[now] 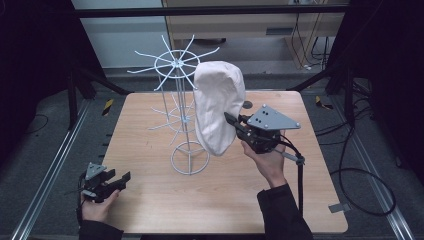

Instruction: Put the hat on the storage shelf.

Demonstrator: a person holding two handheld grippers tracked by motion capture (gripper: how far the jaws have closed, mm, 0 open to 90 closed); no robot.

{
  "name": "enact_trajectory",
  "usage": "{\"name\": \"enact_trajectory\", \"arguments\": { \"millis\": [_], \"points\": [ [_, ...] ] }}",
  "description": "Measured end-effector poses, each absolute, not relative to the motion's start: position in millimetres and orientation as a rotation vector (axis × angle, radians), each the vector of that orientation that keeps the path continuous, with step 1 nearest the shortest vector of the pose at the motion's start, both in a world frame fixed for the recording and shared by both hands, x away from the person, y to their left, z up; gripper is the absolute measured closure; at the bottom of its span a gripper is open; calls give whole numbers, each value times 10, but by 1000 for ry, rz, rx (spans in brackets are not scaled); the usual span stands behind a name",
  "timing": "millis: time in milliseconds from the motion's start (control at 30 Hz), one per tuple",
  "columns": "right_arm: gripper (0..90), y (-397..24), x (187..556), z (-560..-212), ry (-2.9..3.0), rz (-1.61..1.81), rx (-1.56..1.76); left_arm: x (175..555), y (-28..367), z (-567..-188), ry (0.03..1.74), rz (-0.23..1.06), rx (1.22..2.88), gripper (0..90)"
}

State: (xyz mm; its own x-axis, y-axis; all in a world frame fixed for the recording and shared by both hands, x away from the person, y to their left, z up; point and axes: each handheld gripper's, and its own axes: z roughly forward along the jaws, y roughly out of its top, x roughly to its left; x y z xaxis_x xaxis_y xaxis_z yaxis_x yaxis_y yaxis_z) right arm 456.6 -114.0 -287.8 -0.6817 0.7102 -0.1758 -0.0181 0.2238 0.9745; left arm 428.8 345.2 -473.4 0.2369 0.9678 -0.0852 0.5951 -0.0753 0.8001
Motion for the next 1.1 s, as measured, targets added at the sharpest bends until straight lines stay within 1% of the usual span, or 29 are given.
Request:
{"name": "enact_trajectory", "arguments": {
  "millis": [167, 600, 700, 800, 933, 1100],
  "points": [
    [850, -1135, 4575, -2886, 1883, 1514, 640, 4289, 3453, -4734, 1446, 633, 1765, 362],
    [769, -1098, 4602, -2875, 1901, 1492, 677, 4291, 3454, -4736, 1448, 630, 1768, 362],
    [730, -1089, 4607, -2887, 1903, 1486, 681, 4290, 3452, -4735, 1444, 632, 1770, 362],
    [670, -1075, 4621, -2899, 1900, 1479, 698, 4288, 3452, -4734, 1447, 631, 1767, 362],
    [625, -1068, 4632, -2901, 1896, 1481, 710, 4288, 3454, -4734, 1445, 632, 1768, 362],
    [532, -1066, 4642, -2900, 1893, 1488, 731, 4288, 3454, -4734, 1447, 631, 1766, 362]
  ]
}}
